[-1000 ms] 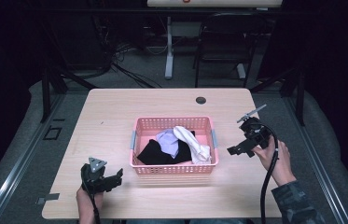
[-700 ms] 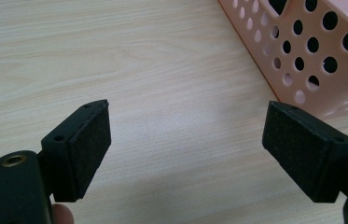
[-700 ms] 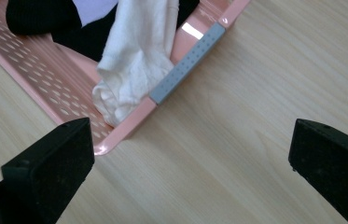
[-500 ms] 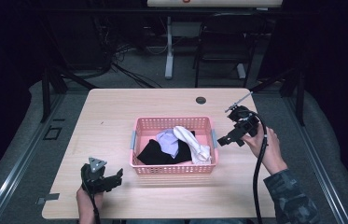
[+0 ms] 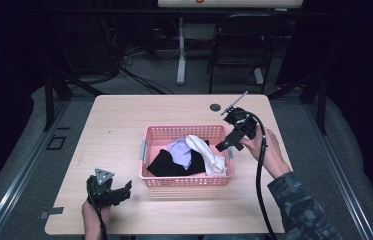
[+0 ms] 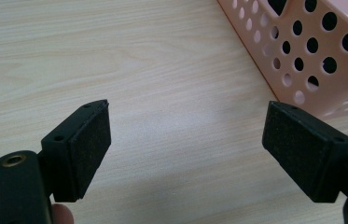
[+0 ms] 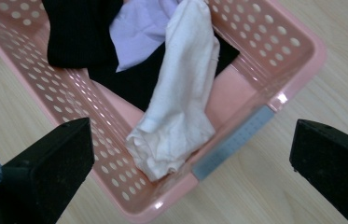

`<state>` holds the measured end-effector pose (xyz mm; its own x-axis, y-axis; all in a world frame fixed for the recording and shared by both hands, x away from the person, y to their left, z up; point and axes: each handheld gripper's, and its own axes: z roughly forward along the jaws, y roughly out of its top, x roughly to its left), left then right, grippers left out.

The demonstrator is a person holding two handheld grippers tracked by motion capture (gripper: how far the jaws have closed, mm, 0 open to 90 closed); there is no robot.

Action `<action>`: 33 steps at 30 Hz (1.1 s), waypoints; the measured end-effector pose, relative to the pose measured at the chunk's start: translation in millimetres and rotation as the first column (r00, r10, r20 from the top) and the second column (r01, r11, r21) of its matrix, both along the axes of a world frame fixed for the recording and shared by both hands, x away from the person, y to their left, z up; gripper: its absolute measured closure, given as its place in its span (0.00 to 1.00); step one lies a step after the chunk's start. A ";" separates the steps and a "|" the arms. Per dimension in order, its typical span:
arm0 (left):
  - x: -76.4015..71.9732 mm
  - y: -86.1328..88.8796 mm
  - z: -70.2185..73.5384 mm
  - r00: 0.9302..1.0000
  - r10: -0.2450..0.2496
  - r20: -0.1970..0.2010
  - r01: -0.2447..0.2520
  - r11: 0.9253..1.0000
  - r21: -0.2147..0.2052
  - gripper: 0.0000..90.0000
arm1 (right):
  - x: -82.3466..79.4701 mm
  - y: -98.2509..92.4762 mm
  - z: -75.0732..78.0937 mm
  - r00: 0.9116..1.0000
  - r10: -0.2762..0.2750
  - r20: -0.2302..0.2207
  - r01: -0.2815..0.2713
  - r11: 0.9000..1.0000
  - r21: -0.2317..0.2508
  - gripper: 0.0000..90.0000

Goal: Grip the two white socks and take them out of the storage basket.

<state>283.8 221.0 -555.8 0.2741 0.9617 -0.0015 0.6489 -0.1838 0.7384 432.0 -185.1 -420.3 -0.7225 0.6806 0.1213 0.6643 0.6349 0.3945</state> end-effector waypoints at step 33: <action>-0.4 0.3 0.2 1.000 -0.003 -0.004 0.003 1.000 -0.005 0.17 | 45.2 73.0 -82.9 0.988 0.009 -0.155 -0.031 0.990 -0.137 0.38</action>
